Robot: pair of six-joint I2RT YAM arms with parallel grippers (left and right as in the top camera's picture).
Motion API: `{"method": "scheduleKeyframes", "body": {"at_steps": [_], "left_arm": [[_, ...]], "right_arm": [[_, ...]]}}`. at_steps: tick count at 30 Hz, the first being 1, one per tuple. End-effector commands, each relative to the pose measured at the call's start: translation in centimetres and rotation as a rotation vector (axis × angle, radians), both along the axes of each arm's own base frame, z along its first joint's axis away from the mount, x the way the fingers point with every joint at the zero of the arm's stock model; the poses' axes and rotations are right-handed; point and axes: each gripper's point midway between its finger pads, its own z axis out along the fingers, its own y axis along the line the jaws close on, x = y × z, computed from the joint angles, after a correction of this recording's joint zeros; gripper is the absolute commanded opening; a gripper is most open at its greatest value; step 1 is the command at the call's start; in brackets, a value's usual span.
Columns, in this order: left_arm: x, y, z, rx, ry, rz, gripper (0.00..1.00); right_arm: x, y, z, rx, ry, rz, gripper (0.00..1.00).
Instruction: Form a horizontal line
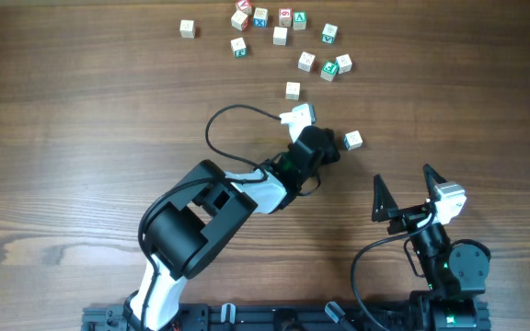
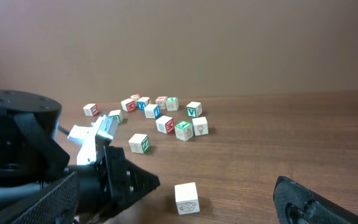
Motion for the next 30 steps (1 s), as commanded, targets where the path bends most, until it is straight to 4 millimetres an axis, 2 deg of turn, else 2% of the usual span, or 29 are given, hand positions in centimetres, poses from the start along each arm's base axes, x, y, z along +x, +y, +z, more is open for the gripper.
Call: {"method": "scheduleKeyframes", "body": {"at_steps": [1, 4, 12, 14, 23, 30], "left_arm": [[0.2, 0.0, -0.6, -0.072, 0.067, 0.076, 0.04], [-0.1, -0.2, -1.1, -0.077, 0.084, 0.073, 0.04], [-0.8, -0.1, -4.6, -0.097, 0.176, 0.102, 0.04], [-1.0, -0.3, -4.8, -0.103, 0.182, 0.088, 0.04], [-2.0, -2.1, -4.1, -0.132, 0.168, 0.038, 0.06], [-2.2, -2.5, -3.8, -0.137, 0.163, 0.03, 0.06]], "right_arm": [[0.0, -0.2, 0.1, -0.012, -0.007, -0.01, 1.0], [0.0, -0.2, 0.1, -0.012, -0.007, -0.01, 1.0], [0.0, -0.2, 0.1, -0.012, -0.006, -0.01, 1.0], [0.0, -0.2, 0.1, -0.012, -0.006, -0.01, 1.0], [0.0, -0.2, 0.1, -0.012, -0.006, -0.01, 1.0], [0.0, -0.2, 0.1, -0.012, -0.007, -0.01, 1.0]]}}
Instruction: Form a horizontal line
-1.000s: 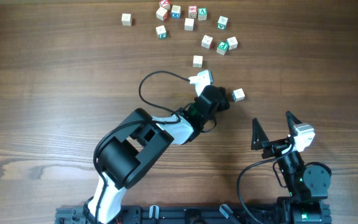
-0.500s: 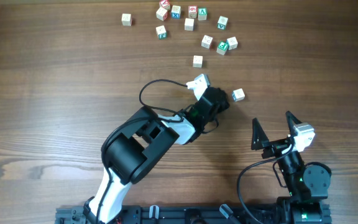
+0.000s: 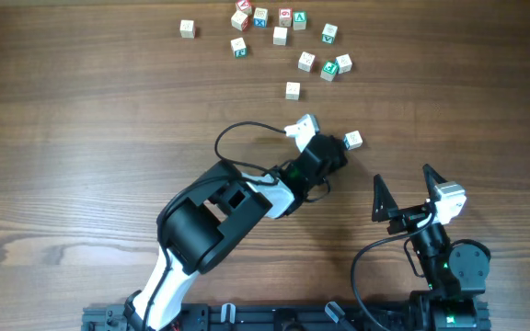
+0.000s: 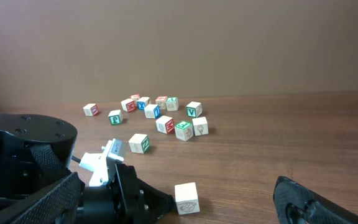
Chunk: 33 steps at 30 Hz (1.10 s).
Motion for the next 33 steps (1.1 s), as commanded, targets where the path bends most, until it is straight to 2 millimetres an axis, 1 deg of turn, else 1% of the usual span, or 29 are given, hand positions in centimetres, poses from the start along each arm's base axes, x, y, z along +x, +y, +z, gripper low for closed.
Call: {"method": "scheduleKeyframes", "body": {"at_steps": [1, 11, 17, 27, 33], "left_arm": [[-0.5, 0.0, -1.7, 0.02, 0.03, -0.008, 0.06], [0.3, -0.7, -0.5, 0.0, -0.007, -0.001, 0.04], [0.8, -0.2, -0.4, 0.027, -0.037, 0.016, 0.04], [1.6, -1.2, 0.3, 0.04, -0.085, -0.01, 0.04], [1.7, -1.3, 0.2, 0.041, -0.084, -0.012, 0.04]], "right_arm": [[0.0, -0.2, 0.1, -0.012, -0.007, -0.01, 1.0], [0.0, -0.2, 0.1, -0.012, -0.006, -0.01, 1.0], [0.0, -0.2, 0.1, -0.012, -0.007, -0.01, 1.0], [0.0, -0.2, 0.1, -0.012, -0.007, -0.01, 1.0], [0.0, -0.2, 0.1, -0.012, -0.006, -0.01, 1.0]]}}
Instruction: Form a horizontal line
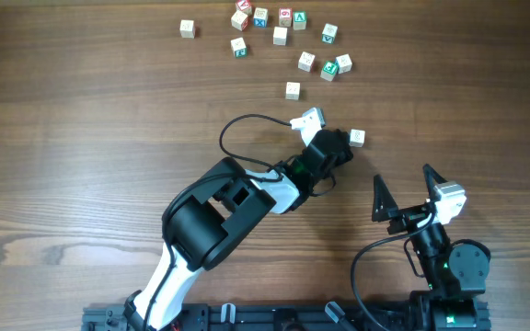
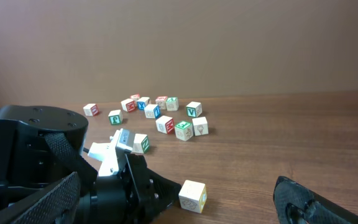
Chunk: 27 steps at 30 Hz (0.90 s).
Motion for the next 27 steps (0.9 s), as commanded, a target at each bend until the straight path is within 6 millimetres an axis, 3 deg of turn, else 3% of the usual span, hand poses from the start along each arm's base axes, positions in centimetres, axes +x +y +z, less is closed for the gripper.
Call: {"method": "scheduleKeyframes", "body": {"at_steps": [1, 19, 27], "left_arm": [[0.0, -0.2, -0.8, 0.028, -0.01, -0.014, 0.04], [-0.7, -1.0, -0.8, 0.013, 0.003, -0.051, 0.04], [-0.6, 0.1, -1.7, 0.099, 0.002, -0.072, 0.04]], "right_arm": [[0.0, -0.2, 0.1, -0.012, -0.006, -0.01, 1.0], [0.0, -0.2, 0.1, -0.012, -0.007, -0.01, 1.0], [0.0, -0.2, 0.1, -0.012, -0.006, -0.01, 1.0]]}}
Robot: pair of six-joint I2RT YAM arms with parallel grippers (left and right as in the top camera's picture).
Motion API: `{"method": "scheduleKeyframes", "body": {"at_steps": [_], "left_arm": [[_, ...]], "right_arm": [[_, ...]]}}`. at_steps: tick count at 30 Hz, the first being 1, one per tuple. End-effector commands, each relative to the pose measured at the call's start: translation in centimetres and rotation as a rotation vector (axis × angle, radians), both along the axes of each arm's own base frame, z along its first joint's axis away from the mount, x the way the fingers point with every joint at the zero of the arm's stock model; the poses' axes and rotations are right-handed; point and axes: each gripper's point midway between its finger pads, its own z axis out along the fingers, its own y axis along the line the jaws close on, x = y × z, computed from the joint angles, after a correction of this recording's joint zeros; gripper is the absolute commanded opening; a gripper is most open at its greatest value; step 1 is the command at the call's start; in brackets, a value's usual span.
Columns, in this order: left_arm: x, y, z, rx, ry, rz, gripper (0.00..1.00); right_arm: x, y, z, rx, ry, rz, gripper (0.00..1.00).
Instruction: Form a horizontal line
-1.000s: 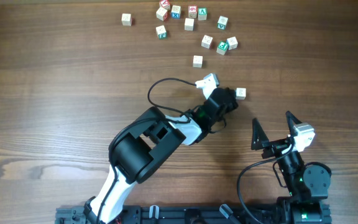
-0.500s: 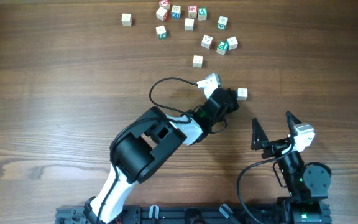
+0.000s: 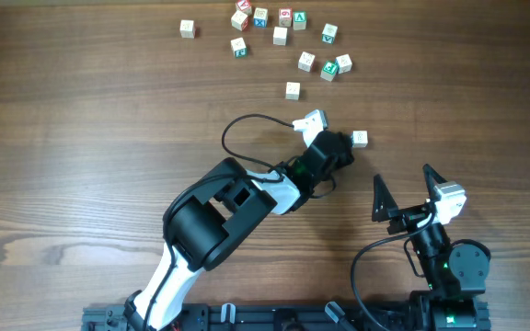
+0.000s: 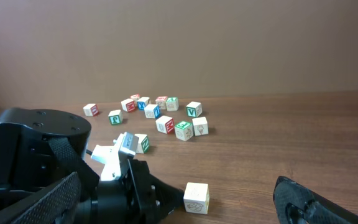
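One loose wooden block (image 3: pixel 360 138) (image 4: pixel 196 198), with a faint drawing on its face, lies apart from the others. The tip of my left gripper (image 3: pixel 345 145) (image 4: pixel 178 198) touches its left side; the fingers form one shut wedge with nothing between them. Several more lettered blocks (image 3: pixel 292 90) lie scattered at the far side (image 4: pixel 166 124), in no line. My right gripper (image 3: pixel 401 175) (image 4: pixel 176 182) hovers near the table's front, open and empty, its fingers (image 4: pixel 316 202) wide apart.
The left arm (image 3: pixel 237 198) stretches diagonally across the middle, its cable (image 3: pixel 237 129) looping above it. One far-left block (image 3: pixel 187 28) sits away from the cluster. Bare wood spreads left and right of the arms.
The left gripper has shifted slightly to the right and the loose block with it. The right arm has not moved.
At first the left gripper's tip was a little left of the loose block. It then reached the block's side. The block later stood further right and slightly further back, and now a bit further still. The right gripper stayed open and still throughout.
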Motion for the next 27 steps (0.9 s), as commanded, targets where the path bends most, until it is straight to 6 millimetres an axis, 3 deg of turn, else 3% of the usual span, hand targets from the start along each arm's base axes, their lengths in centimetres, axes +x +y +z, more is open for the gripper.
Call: {"method": "scheduleKeyframes", "body": {"at_steps": [1, 6, 10, 14, 17, 18, 20, 22, 23, 27], "left_arm": [[0.4, 0.6, -0.8, 0.071, -0.018, -0.029, 0.04], [0.9, 1.8, 1.7, 0.175, -0.09, -0.09, 0.04], [1.7, 5.0, 5.6, 0.343, -0.167, -0.109, 0.04], [2.1, 13.0, 9.7, 0.65, -0.189, -0.034, 0.04], [1.1, 18.8, 12.2, 0.792, -0.132, 0.042, 0.04], [0.4, 20.3, 12.7, 0.813, -0.102, 0.048, 0.08], [-1.3, 22.4, 13.2, 0.838, -0.035, 0.036, 0.33], [-3.0, 23.7, 13.0, 0.85, 0.034, -0.001, 0.68], [-3.7, 24.1, 12.8, 0.86, 0.063, -0.016, 1.0], [-5.5, 25.4, 11.6, 0.919, 0.148, -0.053, 1.0]], "right_arm": [[0.0, -0.2, 0.1, -0.012, -0.007, -0.01, 1.0], [0.0, -0.2, 0.1, -0.012, -0.007, -0.01, 1.0], [0.0, -0.2, 0.1, -0.012, -0.006, -0.01, 1.0], [0.0, -0.2, 0.1, -0.013, -0.007, -0.01, 1.0], [0.0, -0.2, 0.1, -0.012, -0.007, -0.01, 1.0], [0.0, -0.2, 0.1, -0.012, -0.007, -0.01, 1.0], [0.0, -0.2, 0.1, -0.012, -0.007, -0.01, 1.0], [0.0, -0.2, 0.1, -0.012, -0.006, -0.01, 1.0], [0.0, -0.2, 0.1, -0.012, -0.007, -0.01, 1.0], [0.2, -0.8, 0.7, -0.043, -0.039, -0.047, 1.0]]}}
